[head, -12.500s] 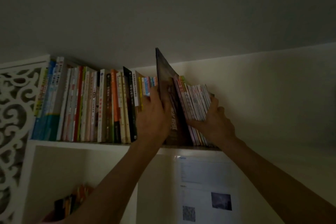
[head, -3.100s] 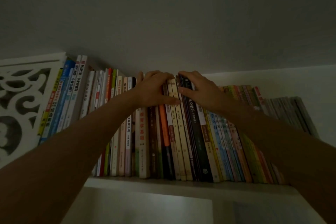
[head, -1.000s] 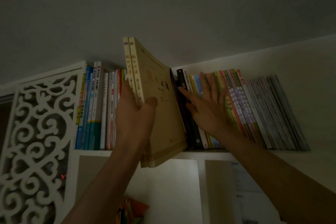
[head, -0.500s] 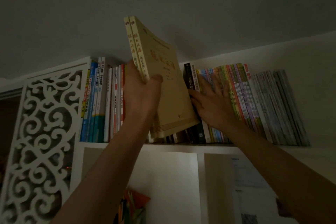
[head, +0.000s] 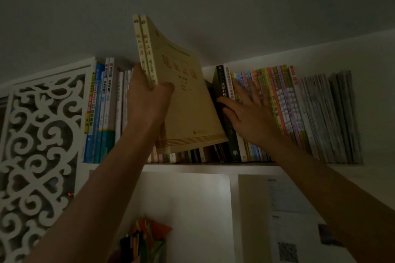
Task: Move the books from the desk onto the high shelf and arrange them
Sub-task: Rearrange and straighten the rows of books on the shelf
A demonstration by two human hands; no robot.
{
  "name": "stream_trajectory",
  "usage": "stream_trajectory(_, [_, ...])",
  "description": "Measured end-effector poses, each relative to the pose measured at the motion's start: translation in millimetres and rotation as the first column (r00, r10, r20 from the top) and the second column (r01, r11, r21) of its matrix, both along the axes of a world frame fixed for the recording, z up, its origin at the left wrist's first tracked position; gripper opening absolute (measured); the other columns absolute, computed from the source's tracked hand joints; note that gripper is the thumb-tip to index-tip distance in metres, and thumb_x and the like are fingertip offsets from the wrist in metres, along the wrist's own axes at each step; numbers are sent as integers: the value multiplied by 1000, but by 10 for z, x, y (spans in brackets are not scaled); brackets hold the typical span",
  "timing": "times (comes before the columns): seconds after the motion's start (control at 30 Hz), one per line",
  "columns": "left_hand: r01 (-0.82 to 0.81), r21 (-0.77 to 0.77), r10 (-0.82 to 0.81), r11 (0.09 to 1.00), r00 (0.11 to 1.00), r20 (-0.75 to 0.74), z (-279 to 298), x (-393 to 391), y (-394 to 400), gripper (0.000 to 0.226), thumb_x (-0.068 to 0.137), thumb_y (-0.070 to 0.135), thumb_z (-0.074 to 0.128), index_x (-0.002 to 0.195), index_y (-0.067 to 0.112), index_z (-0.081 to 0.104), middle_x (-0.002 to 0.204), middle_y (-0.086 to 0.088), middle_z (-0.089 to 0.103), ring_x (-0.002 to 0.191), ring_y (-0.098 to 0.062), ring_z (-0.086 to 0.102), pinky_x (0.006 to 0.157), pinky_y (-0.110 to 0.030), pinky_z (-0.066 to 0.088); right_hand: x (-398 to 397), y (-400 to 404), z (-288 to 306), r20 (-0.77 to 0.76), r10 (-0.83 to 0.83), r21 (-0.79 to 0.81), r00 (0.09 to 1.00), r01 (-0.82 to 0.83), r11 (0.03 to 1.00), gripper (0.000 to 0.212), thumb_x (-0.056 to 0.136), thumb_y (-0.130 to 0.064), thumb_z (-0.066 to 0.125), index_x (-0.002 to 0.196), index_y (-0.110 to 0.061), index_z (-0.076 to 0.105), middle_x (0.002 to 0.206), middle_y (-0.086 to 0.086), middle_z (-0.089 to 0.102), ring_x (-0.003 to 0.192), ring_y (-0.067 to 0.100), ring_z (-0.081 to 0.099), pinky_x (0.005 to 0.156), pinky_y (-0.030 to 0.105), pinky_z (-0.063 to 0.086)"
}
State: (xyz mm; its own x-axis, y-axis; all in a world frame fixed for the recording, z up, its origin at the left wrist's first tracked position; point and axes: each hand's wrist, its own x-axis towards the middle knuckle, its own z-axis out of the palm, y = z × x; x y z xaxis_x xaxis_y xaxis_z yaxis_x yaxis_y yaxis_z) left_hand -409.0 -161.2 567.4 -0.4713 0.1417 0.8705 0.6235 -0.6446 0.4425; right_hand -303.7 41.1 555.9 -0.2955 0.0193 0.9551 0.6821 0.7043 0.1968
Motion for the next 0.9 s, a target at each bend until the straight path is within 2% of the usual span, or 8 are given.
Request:
stream_trajectory(0.1, [-21,3,21,1000,1000,-23,-17,-32,7,43,90,5,51,126,25,39,106,10,50,86,-5,54,63,-23,49,1,9,0,-7,-6,8,1000,7,1000,46,93,-50,20,131,-43,45,158,3,13,144,35,4,110,49,-12])
stream_trajectory(0.23, [-22,2,22,1000,999,-25,-30,14,12,45,89,7,52,129,23,38,119,2,51,104,-17,56,77,-38,55,-11,-17,-10,-1,1,-14,1000,-1,1000,54,88,-61,16,133,-44,42,159,2,8,145,33,-1,110,48,-15])
stream_trajectory(0.3, [16,10,-16,1000,1000,-19,-25,61,19,43,88,8,54,125,25,39,121,0,51,107,-19,56,82,-42,54,-21,-17,-7,12,-14,-13,1000,14,1000,56,85,-63,24,135,-43,41,159,3,7,145,33,-2,109,48,-16])
stream_trajectory(0.43, [144,31,-146,989,988,50,21,141,25,47,87,8,57,128,24,40,113,4,52,104,-17,56,82,-38,54,-28,1,-1,26,-22,-23,999,23,999,56,84,-57,30,138,-41,38,159,3,3,145,33,-4,109,49,-17])
stream_trajectory(0.6, [170,47,-172,984,984,39,0,163,39,45,87,8,56,125,26,40,103,12,51,96,-10,56,73,-32,54,-36,-2,9,23,14,-30,1000,-14,999,57,80,-52,36,135,-39,42,159,5,7,144,35,-2,110,53,-13])
stream_trajectory(0.73, [187,53,-191,981,979,66,10,155,33,46,86,6,57,124,26,41,105,10,52,100,-13,57,78,-35,54,-5,-6,20,2,30,-17,1000,-30,999,55,79,-50,40,132,-39,46,158,5,11,144,34,0,109,50,-14])
stream_trajectory(0.9, [206,55,-209,977,975,79,-19,137,22,41,86,6,57,116,30,40,112,6,53,104,-18,57,81,-37,55,43,32,36,-5,32,-23,999,-32,999,53,79,-51,41,131,-40,48,158,5,14,144,35,3,111,54,-9])
